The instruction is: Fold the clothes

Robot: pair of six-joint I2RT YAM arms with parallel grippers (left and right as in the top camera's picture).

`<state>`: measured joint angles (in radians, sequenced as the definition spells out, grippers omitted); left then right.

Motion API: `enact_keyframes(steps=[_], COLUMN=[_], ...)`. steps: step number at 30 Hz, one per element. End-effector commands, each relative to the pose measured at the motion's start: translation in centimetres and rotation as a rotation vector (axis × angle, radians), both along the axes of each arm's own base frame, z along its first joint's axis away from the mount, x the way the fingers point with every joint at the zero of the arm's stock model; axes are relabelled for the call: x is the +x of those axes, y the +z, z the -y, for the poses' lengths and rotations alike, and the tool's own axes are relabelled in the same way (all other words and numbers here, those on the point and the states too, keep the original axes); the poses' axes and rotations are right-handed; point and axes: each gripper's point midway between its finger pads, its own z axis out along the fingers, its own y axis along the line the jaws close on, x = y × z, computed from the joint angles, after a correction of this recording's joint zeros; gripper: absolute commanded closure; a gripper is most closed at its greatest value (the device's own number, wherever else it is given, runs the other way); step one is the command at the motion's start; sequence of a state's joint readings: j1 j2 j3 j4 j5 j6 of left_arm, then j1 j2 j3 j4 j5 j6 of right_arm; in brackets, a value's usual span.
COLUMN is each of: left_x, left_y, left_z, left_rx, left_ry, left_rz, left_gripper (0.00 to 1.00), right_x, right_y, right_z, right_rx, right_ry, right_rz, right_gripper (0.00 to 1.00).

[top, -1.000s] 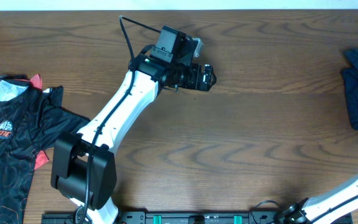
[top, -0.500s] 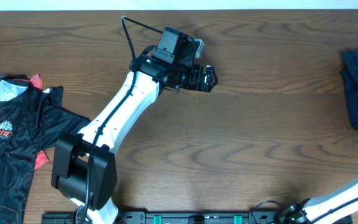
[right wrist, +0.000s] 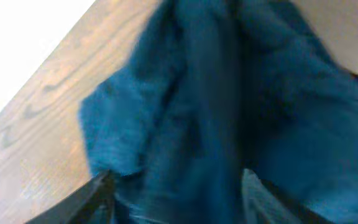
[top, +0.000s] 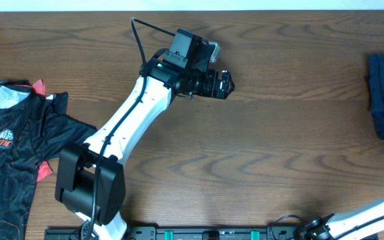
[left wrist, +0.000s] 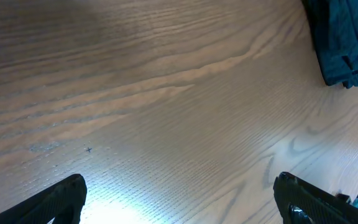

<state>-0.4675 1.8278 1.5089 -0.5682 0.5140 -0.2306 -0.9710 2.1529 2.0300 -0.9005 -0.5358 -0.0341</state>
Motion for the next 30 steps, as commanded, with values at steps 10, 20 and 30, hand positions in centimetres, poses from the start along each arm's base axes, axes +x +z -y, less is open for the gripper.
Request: enact_keyframes(steps=[10,20,30], left_x=[-0.6,-0.8,-0.8], left_y=[-1.2,-1.6,-1.7], left_z=[0.5,0.4,0.4], left_rx=[0.009,0.017,0.018], left_ry=[-0.03,-0.03,-0.03], left_rz=[-0.017,-0.034,-0.036], left_gripper=[0.02,0.02,0.02], right_x=[7.2,8.4,4.4], right_y=[11.4,-1.9,-8.1], right_z=[-13.6,-15.9,-12.2], right_rx=[0.03,0.03,0.038], right_ry=[0.281,-0.008,-0.151], right_rz=[0.241,-0.286,-0.517], right_gripper=[0.84,0.99,0.99])
